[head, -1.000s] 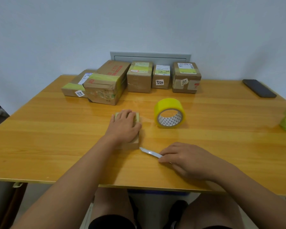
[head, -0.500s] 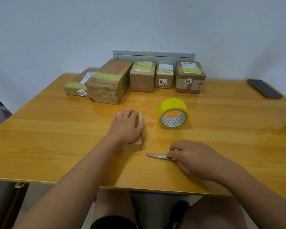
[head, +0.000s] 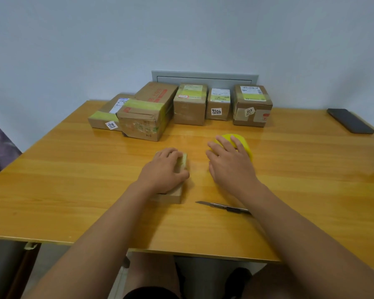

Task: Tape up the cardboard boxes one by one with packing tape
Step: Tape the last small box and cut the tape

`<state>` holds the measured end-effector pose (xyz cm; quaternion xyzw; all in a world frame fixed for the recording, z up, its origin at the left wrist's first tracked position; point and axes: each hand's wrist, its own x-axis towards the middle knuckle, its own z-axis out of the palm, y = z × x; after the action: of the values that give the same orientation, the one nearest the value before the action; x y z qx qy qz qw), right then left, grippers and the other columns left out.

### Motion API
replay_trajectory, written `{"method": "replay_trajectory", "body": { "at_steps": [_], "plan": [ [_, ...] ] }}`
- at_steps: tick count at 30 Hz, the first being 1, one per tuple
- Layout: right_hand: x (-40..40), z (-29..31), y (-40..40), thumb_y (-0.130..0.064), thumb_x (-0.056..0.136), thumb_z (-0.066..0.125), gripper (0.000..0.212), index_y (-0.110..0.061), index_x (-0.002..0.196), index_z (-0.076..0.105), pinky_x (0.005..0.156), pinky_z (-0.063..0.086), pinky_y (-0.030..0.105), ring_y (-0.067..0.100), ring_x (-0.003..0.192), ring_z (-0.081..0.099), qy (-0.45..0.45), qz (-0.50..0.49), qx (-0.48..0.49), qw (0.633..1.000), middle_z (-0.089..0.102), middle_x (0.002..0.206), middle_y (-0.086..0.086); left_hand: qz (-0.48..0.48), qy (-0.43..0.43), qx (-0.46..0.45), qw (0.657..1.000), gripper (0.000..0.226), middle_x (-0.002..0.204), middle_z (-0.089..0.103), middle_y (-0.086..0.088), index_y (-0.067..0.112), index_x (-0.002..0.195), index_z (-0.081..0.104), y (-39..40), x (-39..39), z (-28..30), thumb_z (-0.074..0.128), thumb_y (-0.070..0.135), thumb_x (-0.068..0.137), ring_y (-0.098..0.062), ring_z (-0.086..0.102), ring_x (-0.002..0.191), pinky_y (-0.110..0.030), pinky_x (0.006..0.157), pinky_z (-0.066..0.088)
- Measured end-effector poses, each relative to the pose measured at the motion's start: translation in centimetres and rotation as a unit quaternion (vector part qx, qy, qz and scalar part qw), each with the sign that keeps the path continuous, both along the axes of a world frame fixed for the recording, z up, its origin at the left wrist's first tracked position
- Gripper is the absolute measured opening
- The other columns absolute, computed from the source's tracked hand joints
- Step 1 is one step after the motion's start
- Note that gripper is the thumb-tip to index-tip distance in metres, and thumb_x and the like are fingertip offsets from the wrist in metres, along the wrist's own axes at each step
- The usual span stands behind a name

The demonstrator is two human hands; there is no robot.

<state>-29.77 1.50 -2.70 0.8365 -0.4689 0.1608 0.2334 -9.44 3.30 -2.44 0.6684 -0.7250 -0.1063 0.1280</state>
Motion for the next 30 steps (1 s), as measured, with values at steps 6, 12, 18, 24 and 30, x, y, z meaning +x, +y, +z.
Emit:
{"method": "replay_trajectory", "body": {
  "at_steps": [6,12,18,24,30],
  "plan": [
    [0.2,0.3,-0.1,-0.027,0.082,0.069,0.033,-0.015,0.112,0.072,0.111,0.031,0.056,0.03,0.133,0.048,-0.026,0.009,0.004,1.0,0.064,0.129,0.007,0.039,0.028,-0.03,0.998,0.063,0.151,0.034,0.011,0.026,0.145,0.043,0.9,1.0,0.3,0.057,0.05,0.088,-0.011,0.03,0.138,-0.039,0.099,0.044],
    [0.9,0.8,1.3,-0.032,0.093,0.045,0.04,-0.008,0.113,0.069,0.102,0.046,0.051,0.03,0.121,0.057,-0.23,0.095,0.04,0.968,0.068,0.119,0.009,0.008,0.123,-0.155,0.98,0.066,0.145,0.042,0.015,0.027,0.139,0.052,2.1,0.3,1.8,0.058,0.051,0.078,-0.005,0.034,0.133,-0.034,0.097,0.045],
    [0.8,3.2,2.9,-0.06,0.094,0.046,0.066,-0.016,0.143,0.047,0.097,0.045,0.034,0.016,0.121,0.053,-0.366,0.095,0.186,0.907,0.059,0.133,0.001,-0.085,0.193,-0.211,0.955,0.075,0.145,0.045,0.01,0.022,0.141,0.047,3.6,-1.0,3.8,0.054,0.054,0.074,-0.006,0.031,0.14,-0.023,0.105,0.032],
    [0.0,4.5,3.7,-0.054,0.084,0.056,0.06,-0.031,0.137,0.044,0.088,0.057,0.041,0.014,0.099,0.068,-0.518,0.172,0.376,0.749,0.07,0.112,0.001,-0.127,0.223,-0.23,0.939,0.071,0.143,0.046,0.01,0.018,0.139,0.052,4.3,-2.2,5.5,0.058,0.051,0.076,-0.006,0.038,0.135,-0.026,0.107,0.039],
    [-0.7,6.2,5.0,-0.033,0.082,0.064,0.04,-0.01,0.109,0.045,0.072,0.058,0.033,0.025,0.084,0.072,-0.604,0.197,0.389,0.668,0.075,0.091,0.012,-0.172,0.212,-0.219,0.937,0.063,0.152,0.028,0.011,0.033,0.136,0.054,4.9,-2.9,6.1,0.061,0.05,0.076,-0.009,0.026,0.141,-0.03,0.107,0.034]
  ]
}}
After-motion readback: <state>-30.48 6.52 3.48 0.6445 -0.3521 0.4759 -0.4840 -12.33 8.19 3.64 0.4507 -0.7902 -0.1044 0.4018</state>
